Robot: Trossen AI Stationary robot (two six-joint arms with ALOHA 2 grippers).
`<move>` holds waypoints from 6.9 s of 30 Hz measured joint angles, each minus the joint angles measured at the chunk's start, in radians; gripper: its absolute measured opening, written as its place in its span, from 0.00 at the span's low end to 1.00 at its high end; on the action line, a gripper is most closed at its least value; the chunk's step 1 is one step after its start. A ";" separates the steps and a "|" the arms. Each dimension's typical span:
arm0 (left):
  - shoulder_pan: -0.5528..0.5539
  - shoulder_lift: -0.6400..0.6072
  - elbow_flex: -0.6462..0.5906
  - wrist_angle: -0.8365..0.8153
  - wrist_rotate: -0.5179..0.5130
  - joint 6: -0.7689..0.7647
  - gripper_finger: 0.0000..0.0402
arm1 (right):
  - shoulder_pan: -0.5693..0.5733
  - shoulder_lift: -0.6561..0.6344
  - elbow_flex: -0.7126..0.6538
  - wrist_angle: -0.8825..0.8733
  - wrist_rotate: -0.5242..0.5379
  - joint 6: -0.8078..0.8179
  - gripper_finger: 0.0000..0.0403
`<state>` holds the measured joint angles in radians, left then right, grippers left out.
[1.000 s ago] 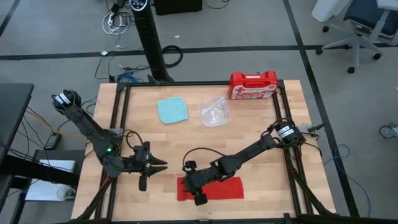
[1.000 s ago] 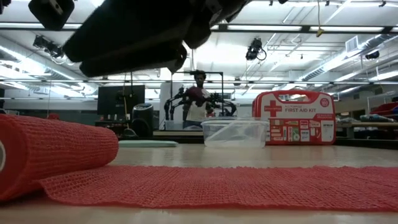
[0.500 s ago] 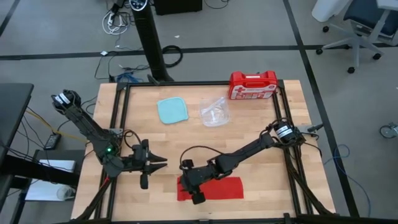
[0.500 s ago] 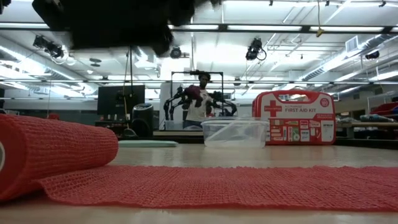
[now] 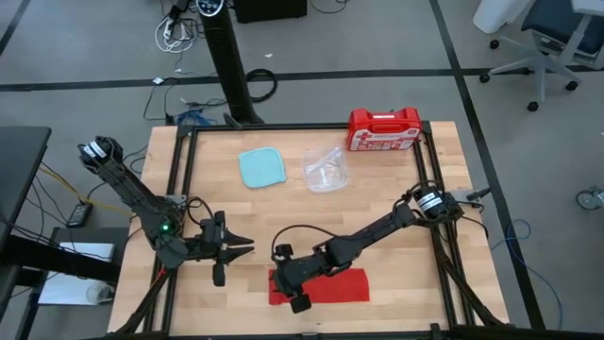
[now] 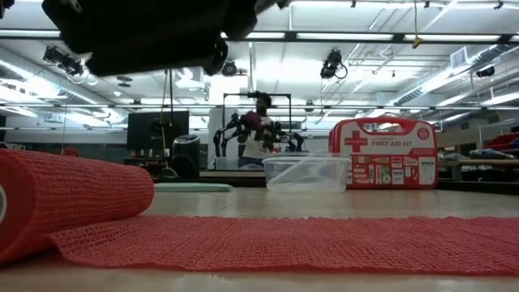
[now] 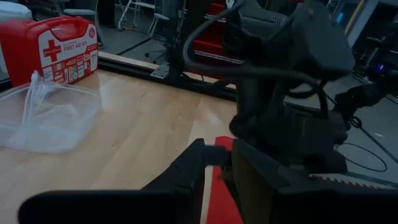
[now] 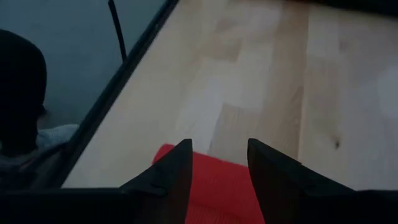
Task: Roll bandage
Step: Roll the red bandage
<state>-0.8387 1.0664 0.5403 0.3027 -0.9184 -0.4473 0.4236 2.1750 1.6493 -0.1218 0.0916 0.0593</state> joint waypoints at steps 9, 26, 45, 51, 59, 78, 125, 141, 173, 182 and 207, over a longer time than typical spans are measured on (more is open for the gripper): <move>0.000 0.000 0.000 0.000 0.001 -0.002 0.21 | -0.020 -0.002 -0.025 -0.005 -0.011 -0.043 0.38; 0.001 0.000 0.000 -0.003 0.003 0.006 0.21 | -0.006 -0.001 -0.114 0.229 -0.003 0.019 0.38; 0.001 0.000 0.000 0.001 -0.025 0.025 0.21 | 0.008 -0.002 0.046 0.018 0.076 0.067 0.38; 0.001 0.000 0.000 0.000 -0.026 0.032 0.21 | 0.029 0.017 0.064 0.028 0.086 0.061 0.38; 0.001 0.000 0.000 0.000 -0.026 0.047 0.21 | 0.057 0.142 0.131 0.024 0.081 0.078 0.38; -0.001 0.000 0.000 -0.001 -0.011 0.042 0.21 | 0.023 0.145 0.160 -0.144 0.140 0.079 0.38; 0.001 0.021 -0.002 -0.076 0.106 -0.108 0.21 | 0.077 0.015 0.150 -0.468 0.170 0.236 0.38; 0.001 0.021 -0.002 -0.082 0.106 -0.110 0.21 | 0.059 0.050 0.119 -0.524 0.138 0.270 0.38; 0.000 0.021 -0.002 -0.089 0.118 -0.134 0.21 | 0.107 0.024 0.113 -0.865 0.114 0.411 0.38; 0.000 0.021 -0.002 -0.090 0.117 -0.134 0.21 | 0.103 -0.021 0.113 -0.792 0.158 0.435 0.38; 0.000 0.021 -0.002 -0.092 0.121 -0.138 0.21 | 0.059 -0.022 0.019 -0.690 0.137 0.619 0.38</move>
<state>-0.8391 1.0874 0.5381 0.2102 -0.7975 -0.5850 0.4828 2.1532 1.6687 -0.8115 0.2288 0.6783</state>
